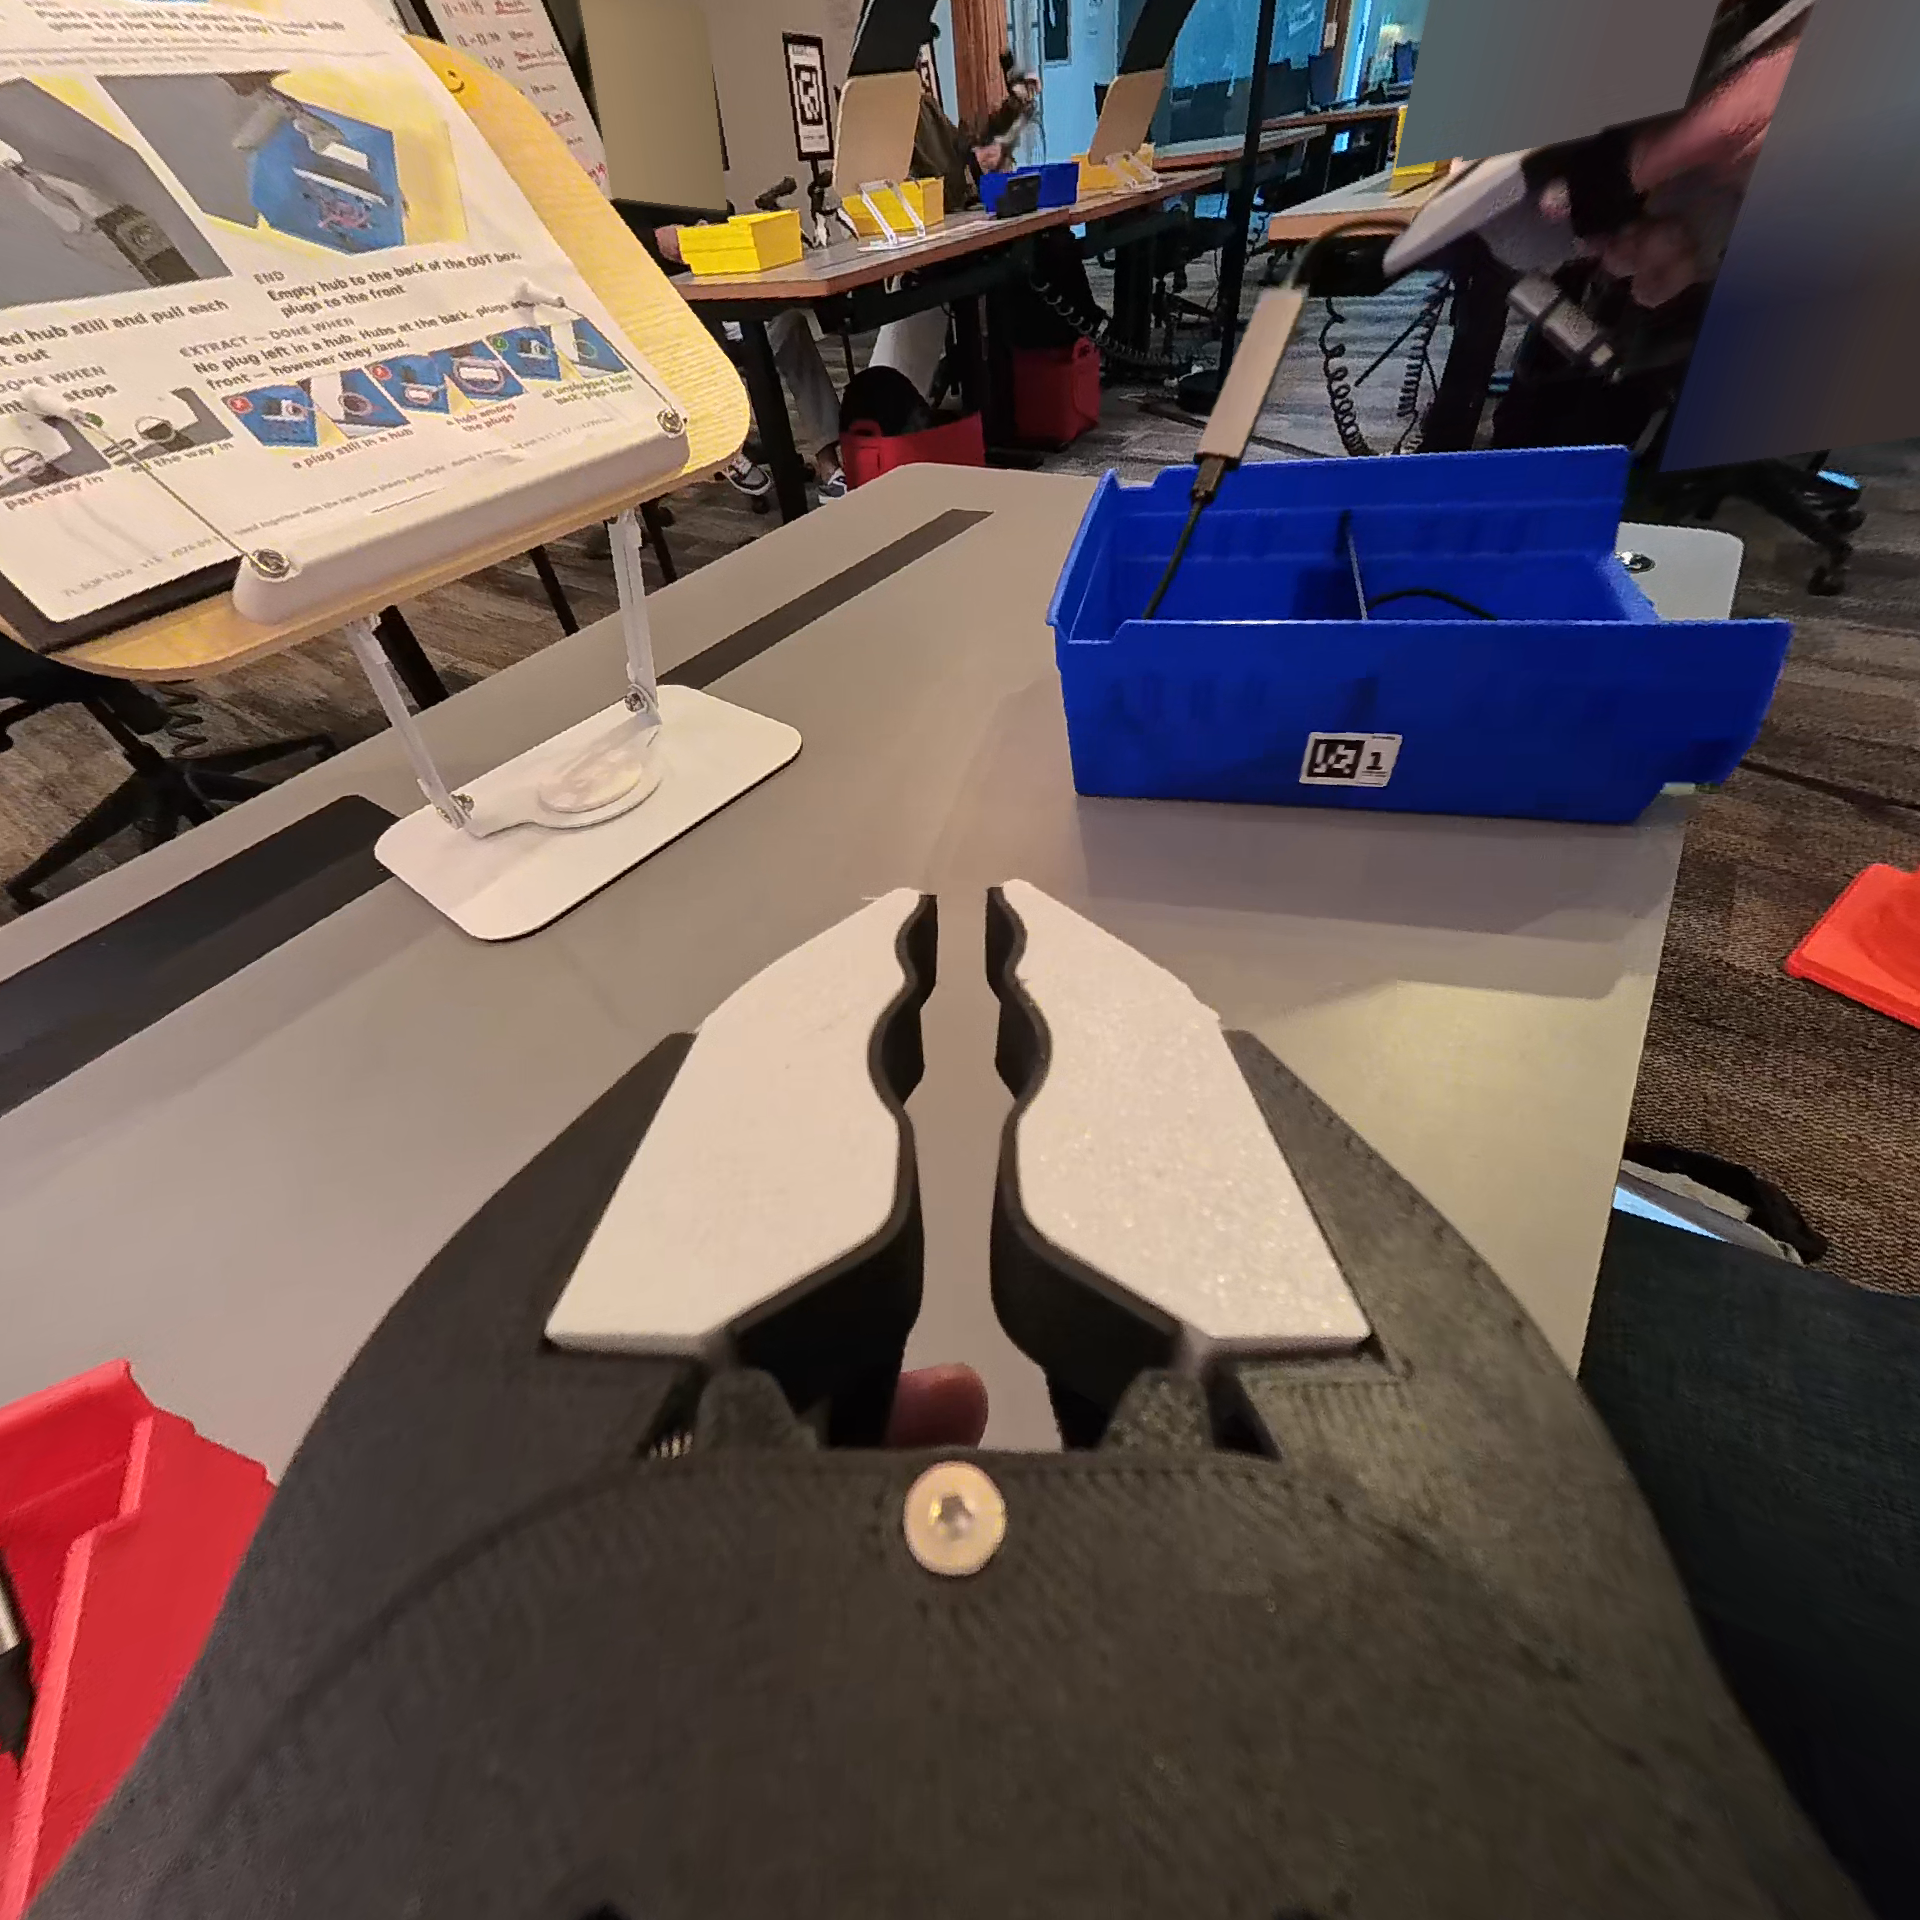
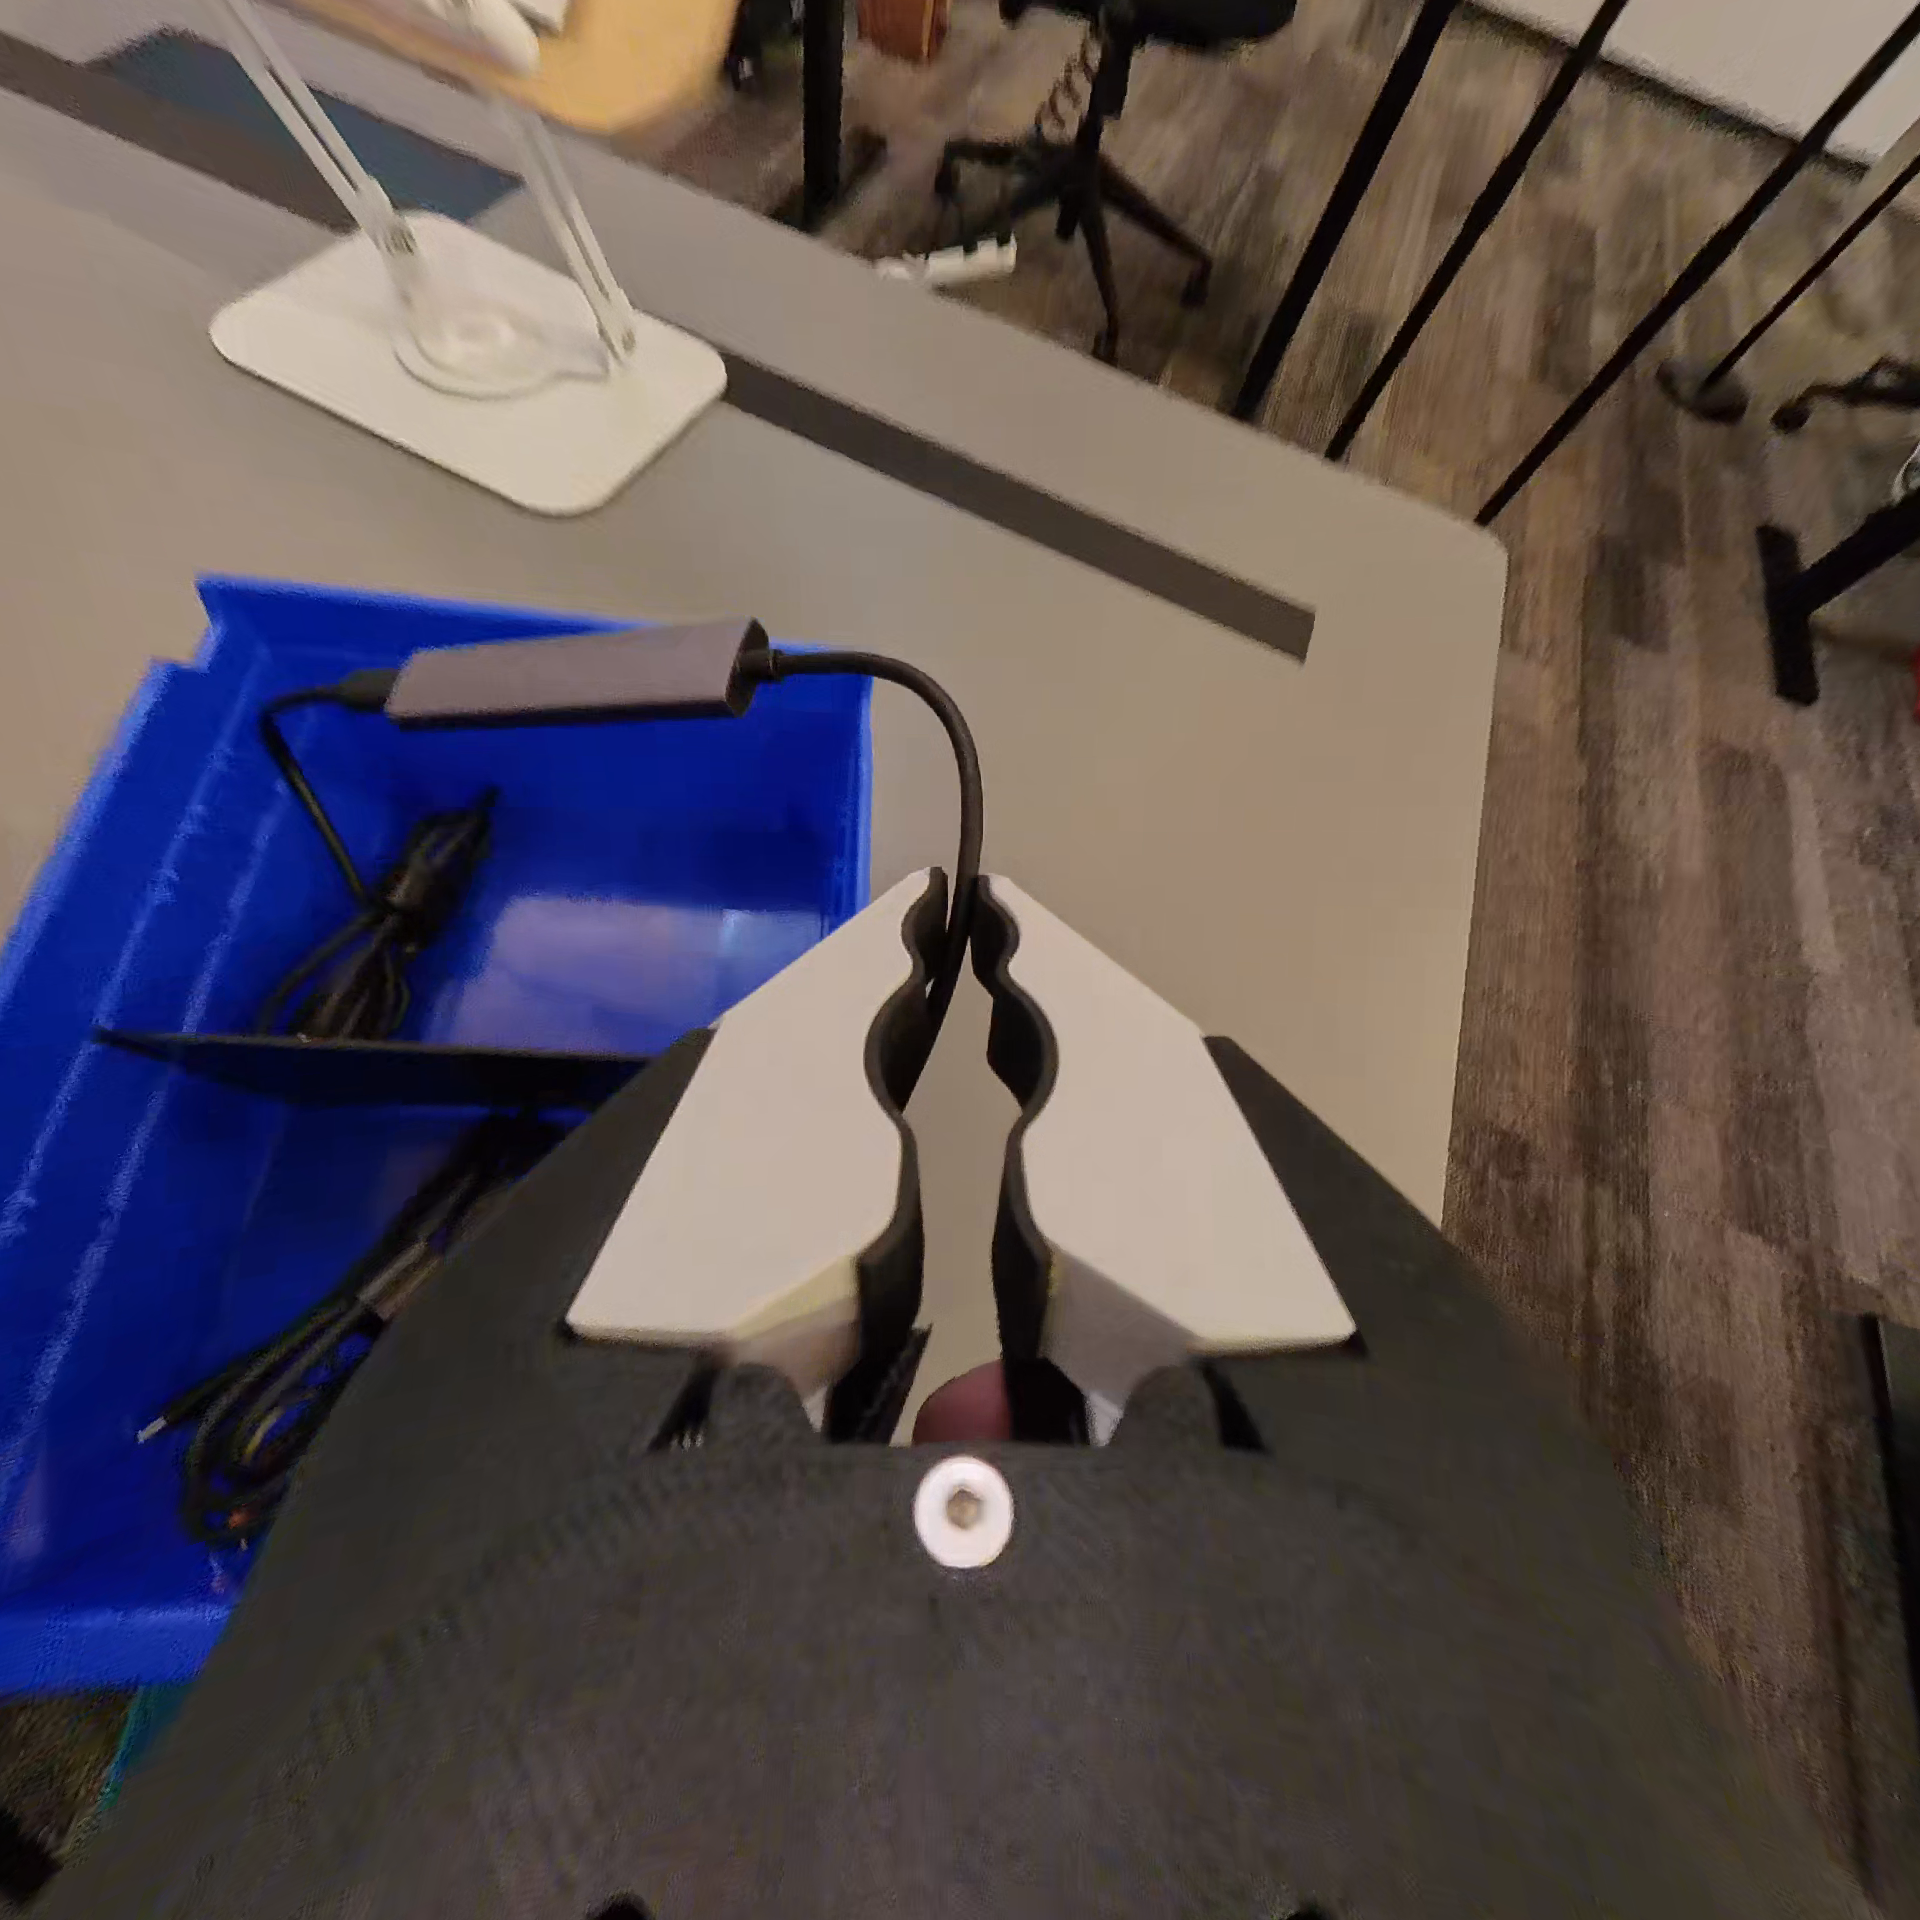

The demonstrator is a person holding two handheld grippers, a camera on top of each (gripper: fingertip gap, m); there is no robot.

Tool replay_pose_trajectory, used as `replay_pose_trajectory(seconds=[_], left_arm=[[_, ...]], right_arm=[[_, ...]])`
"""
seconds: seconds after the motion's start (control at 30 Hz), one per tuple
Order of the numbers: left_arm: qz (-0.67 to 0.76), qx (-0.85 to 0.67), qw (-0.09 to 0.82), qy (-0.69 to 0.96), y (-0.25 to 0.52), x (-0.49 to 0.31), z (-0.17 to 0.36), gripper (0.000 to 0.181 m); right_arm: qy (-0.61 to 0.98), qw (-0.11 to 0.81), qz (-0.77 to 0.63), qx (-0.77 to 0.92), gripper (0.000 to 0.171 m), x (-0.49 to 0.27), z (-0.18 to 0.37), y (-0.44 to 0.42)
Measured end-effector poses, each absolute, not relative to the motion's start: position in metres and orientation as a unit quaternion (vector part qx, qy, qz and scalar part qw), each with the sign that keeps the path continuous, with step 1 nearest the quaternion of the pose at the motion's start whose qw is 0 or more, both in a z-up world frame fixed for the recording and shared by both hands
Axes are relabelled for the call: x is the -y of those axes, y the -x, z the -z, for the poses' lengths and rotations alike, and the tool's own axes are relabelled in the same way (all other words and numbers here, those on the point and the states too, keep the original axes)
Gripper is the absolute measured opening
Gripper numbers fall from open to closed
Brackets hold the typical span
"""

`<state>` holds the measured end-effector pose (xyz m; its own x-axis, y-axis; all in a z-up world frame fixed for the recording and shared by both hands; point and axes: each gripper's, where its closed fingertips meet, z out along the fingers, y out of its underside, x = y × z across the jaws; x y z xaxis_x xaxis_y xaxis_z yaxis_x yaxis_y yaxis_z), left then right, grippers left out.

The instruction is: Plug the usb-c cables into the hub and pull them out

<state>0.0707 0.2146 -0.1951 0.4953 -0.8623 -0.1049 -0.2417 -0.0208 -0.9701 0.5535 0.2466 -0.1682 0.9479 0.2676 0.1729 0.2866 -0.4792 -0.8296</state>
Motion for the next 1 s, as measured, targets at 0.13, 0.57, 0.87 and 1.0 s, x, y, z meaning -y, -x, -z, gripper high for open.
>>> replay_pose_trajectory(seconds=[0.13, 0.57, 0.87, 1.0], left_arm=[[0.277, -0.418, 0.560, 0.659, -0.068, -0.214, 0.195, 0.008], [0.277, -0.420, 0.559, 0.660, -0.066, -0.213, 0.198, 0.008], [0.276, -0.420, 0.556, 0.662, -0.066, -0.213, 0.201, 0.008], [0.275, -0.422, 0.555, 0.661, -0.067, -0.212, 0.202, 0.008]], right_arm=[[0.825, 0.541, -0.004, 0.164, 0.001, -0.256, 0.134, -0.527], [0.685, 0.714, -0.094, 0.107, 0.000, -0.288, 0.100, -0.458], [0.722, 0.671, 0.066, 0.154, 0.000, -0.309, 0.183, -0.467], [0.744, 0.634, 0.110, 0.181, 0.001, -0.311, 0.209, -0.469]])
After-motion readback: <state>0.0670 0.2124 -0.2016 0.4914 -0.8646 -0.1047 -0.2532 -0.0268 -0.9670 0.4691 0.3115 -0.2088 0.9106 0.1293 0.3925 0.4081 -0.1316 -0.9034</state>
